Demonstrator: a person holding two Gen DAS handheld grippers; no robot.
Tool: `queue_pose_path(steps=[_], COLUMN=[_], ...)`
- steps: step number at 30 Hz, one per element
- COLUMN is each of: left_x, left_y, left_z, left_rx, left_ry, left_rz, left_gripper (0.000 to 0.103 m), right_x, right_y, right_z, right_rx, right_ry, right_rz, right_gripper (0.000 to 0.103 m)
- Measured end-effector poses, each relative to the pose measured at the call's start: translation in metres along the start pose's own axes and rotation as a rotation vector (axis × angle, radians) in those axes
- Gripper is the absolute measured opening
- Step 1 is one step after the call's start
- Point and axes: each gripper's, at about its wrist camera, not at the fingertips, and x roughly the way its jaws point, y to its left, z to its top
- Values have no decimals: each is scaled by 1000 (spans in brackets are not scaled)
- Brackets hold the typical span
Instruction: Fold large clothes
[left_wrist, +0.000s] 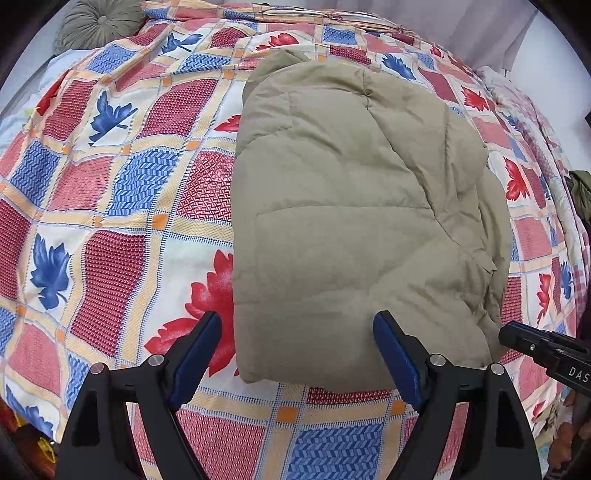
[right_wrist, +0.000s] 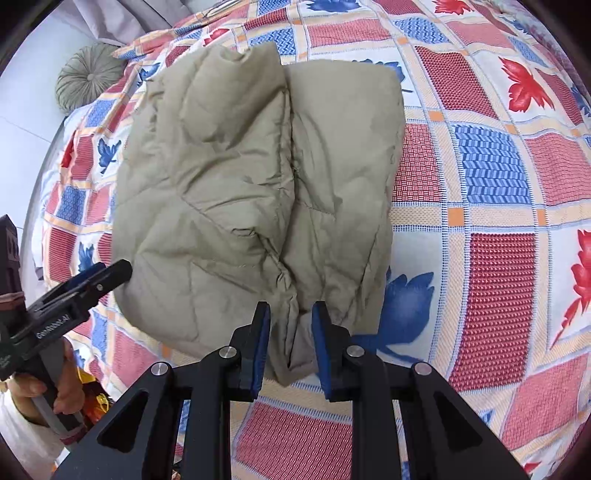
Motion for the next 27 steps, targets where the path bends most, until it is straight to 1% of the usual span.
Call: queue_pose_path(steps=[6, 7, 8, 9, 10, 12, 16, 18, 20, 22, 23, 24, 25, 26, 27], left_x=[-29, -33, -37, -42, -46, -50, -52, -54, -55, -55, -55, -54, -53, -52, -50], left_y=[1, 1, 1, 1, 0, -1, 1, 2, 4, 7, 9, 11, 14, 16, 19], left_z=[-10, -12, -14, -16, -18, -22, -28, -31, -33, -35, -35, -35, -35, -34, -33], left_rx=[8, 9, 12, 17, 21, 28, 10, 7, 5, 0, -4, -10, -17, -26, -34], left_ry=[3, 0, -5, -12, -22, -19, 6, 4, 3, 4, 4, 5, 6, 7, 8], left_rz=[11, 12, 11, 13, 18, 22, 12, 16, 27, 35, 41, 46, 50, 53, 55], left_gripper=[84, 87, 96, 100, 102, 102, 102, 102, 102, 102, 102, 102, 102, 102, 102], right_x=[-28, -32, -36, -39, -43, -48, -53, -53, -52, -51, -51, -51, -51, -51, -51], right_y=[1, 1, 4, 5, 5, 9, 14, 16, 18, 21, 23, 25, 27, 27, 28], right_z=[-13, -16, -20, -22, -25, -30, -36, -38, -35, -25, -14, -5, 7, 21, 32], right_rx=[45, 50, 54, 58, 61, 64, 71, 73, 70, 60, 54, 53, 58, 71, 86], right_ry=[1, 3, 4, 3, 2, 1, 4, 7, 8, -3, -20, -38, -59, -88, -114], right_rz=[20, 20, 21, 23, 24, 23, 24, 22, 21, 24, 29, 33, 37, 44, 54], right_gripper=[26, 26, 26, 26, 26, 26, 26, 26, 26, 26, 28, 33, 48, 61, 62])
